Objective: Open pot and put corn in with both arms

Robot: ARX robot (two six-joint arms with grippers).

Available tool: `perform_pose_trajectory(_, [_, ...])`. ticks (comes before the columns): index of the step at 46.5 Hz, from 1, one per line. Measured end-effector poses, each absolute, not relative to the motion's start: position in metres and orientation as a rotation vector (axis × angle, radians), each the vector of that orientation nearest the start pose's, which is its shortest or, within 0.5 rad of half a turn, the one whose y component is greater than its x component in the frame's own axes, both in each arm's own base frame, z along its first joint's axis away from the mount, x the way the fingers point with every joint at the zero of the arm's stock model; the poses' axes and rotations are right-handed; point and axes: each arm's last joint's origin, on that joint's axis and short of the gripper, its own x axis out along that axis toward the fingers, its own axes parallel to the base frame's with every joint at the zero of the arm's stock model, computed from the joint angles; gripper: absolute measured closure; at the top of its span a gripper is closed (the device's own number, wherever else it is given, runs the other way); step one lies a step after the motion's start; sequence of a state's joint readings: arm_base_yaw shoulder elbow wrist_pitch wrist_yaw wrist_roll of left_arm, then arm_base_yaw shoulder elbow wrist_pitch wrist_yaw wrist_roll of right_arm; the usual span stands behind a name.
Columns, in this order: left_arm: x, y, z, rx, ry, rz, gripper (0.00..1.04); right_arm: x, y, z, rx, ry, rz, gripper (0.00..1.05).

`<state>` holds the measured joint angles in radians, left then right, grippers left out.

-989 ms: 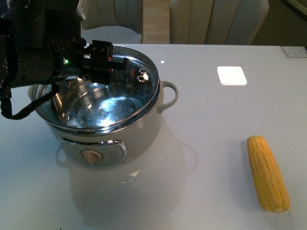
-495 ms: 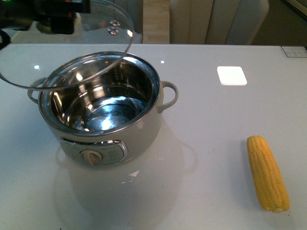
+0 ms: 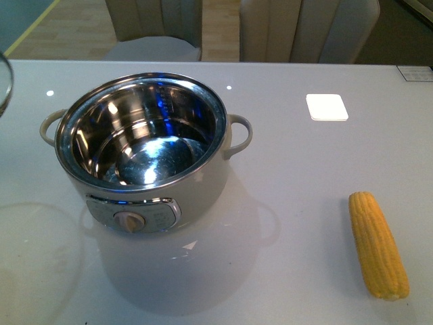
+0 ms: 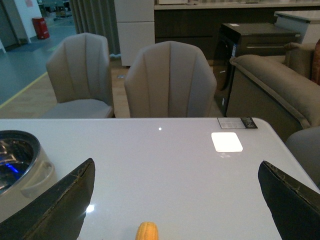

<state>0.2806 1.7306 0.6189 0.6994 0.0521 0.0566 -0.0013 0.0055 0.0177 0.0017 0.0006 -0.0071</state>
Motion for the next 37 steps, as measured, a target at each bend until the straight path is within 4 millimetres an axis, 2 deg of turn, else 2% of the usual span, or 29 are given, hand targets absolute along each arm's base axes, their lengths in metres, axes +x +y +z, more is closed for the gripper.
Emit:
perform_pose_trajectory(3, [0.295,0.109,0.122,-0.027,0.416,0.278,0.59,0.097,0.000,0.169,-0.007,-0.014,-0.002,0.09])
perform_pose_trajectory(11, [0.285,0.129,0.099,-0.034,0.441,0.344,0.59,0.097,0.000,0.169,-0.007,-0.014,-0.002,0.09])
perform_pose_trajectory(17, [0.280,0.134,0.070,-0.043,0.480,0.347,0.59,0.097,0.000,0.169,-0.007,-0.014,-0.002,0.09])
perform_pose_trajectory(37, [0.275,0.139,-0.002,-0.035,0.604,0.326,0.59,0.097,0.000,0.169,-0.007,-0.014,-0.002,0.09])
